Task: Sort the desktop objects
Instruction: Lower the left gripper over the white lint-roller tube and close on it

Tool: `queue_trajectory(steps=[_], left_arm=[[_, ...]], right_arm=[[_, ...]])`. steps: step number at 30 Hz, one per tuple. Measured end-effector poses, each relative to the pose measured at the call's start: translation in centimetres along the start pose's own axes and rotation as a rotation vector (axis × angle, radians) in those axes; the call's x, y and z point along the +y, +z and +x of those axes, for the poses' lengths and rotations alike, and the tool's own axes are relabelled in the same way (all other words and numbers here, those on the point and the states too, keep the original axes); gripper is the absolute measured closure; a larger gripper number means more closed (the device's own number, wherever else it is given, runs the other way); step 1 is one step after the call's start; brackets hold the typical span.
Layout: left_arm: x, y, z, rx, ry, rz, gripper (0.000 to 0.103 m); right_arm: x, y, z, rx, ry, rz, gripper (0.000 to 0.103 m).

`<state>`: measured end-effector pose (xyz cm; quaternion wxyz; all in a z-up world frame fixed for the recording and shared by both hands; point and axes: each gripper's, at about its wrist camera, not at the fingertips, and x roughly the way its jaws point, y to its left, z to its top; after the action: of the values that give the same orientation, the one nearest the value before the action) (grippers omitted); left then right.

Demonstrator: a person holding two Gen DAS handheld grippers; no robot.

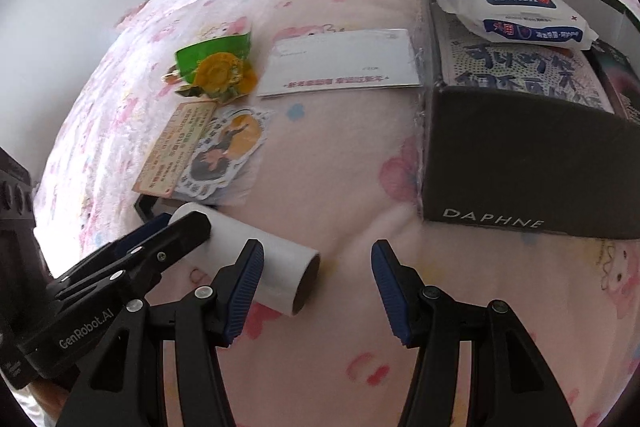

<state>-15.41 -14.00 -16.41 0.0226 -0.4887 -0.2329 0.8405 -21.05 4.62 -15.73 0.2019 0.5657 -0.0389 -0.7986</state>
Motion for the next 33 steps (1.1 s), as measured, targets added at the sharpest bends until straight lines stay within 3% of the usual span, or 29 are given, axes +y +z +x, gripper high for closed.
queue_trajectory(steps=[4, 7, 10, 13, 17, 21, 24, 28, 33], left_arm=[[-0.2, -1.5, -1.2, 0.010, -0.071, -0.018, 0.044], [-0.5, -2.5, -1.7, 0.012, -0.062, -0.006, 0.043], [0.2, -2.0, -1.4, 0.007, -0.016, -0.013, 0.043], [0.8, -0.9, -1.2, -0.016, -0.020, -0.018, 0.043], [1.3, -0.4, 0.2, -0.020, -0.046, -0.002, 0.043], [1.3, -1.1, 0.9, 0.010, -0.124, 0.004, 0.043], [0.1, -1.3, 0.3, -0.010, -0.102, 0.077, 0.044], [0.0, -0.5, -0.7, -0.065, -0.053, 0.078, 0.044], [0.4, 0.9, -0.5, -0.088, -0.104, 0.058, 0.047]], right_arm=[[0.0, -0.7, -1.4, -0.007, 0.031, -0.001, 0.051], [0.2, -1.1, -2.0, -0.012, 0.024, -0.009, 0.051], [0.3, -1.1, -1.8, -0.011, -0.008, -0.020, 0.051], [0.0, -1.3, -1.3, -0.001, -0.039, -0.008, 0.051], [-1.1, -1.7, -0.5, 0.009, -0.043, 0.046, 0.050], [-1.1, -2.1, -0.3, 0.024, -0.014, 0.056, 0.050], [-0.5, -2.1, -0.3, 0.007, -0.013, 0.029, 0.050], [0.1, -1.8, 0.4, 0.014, -0.012, 0.023, 0.050], [0.7, -2.1, 0.9, 0.021, -0.041, 0.002, 0.050]])
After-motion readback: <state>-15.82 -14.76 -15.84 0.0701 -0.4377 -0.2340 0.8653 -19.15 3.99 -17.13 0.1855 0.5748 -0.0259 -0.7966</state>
